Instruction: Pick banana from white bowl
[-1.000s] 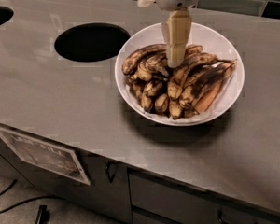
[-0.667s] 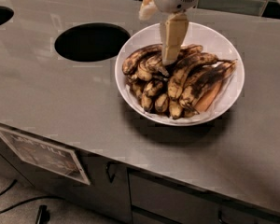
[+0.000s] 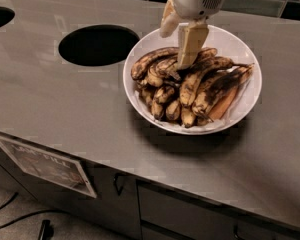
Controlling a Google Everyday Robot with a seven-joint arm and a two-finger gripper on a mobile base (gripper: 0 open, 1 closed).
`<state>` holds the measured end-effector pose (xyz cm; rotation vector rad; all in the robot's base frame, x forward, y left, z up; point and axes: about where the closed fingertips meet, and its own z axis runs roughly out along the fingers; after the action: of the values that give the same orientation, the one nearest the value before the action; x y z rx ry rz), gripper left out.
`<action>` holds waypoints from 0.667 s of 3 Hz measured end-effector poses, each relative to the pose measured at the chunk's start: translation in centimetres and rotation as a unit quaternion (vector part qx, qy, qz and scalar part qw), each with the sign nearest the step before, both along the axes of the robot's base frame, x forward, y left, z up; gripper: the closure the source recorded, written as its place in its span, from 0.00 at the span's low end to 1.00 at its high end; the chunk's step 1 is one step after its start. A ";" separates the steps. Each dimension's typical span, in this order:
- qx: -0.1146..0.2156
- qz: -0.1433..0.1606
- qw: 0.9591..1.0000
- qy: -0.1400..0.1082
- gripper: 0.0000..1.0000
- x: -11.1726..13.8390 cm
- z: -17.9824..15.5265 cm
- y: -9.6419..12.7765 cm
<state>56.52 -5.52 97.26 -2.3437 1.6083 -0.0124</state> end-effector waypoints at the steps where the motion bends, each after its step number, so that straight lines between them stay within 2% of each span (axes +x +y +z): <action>1: -0.006 0.005 1.000 0.009 0.30 -0.3 -0.2 -0.5; 2: -0.012 0.016 1.000 0.009 0.29 0.0 0.2 -0.4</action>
Offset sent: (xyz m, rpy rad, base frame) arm -0.0292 -0.0258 -0.0008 -0.1209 0.1502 0.0741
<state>56.55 -5.95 97.41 -2.3938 1.5865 -0.0043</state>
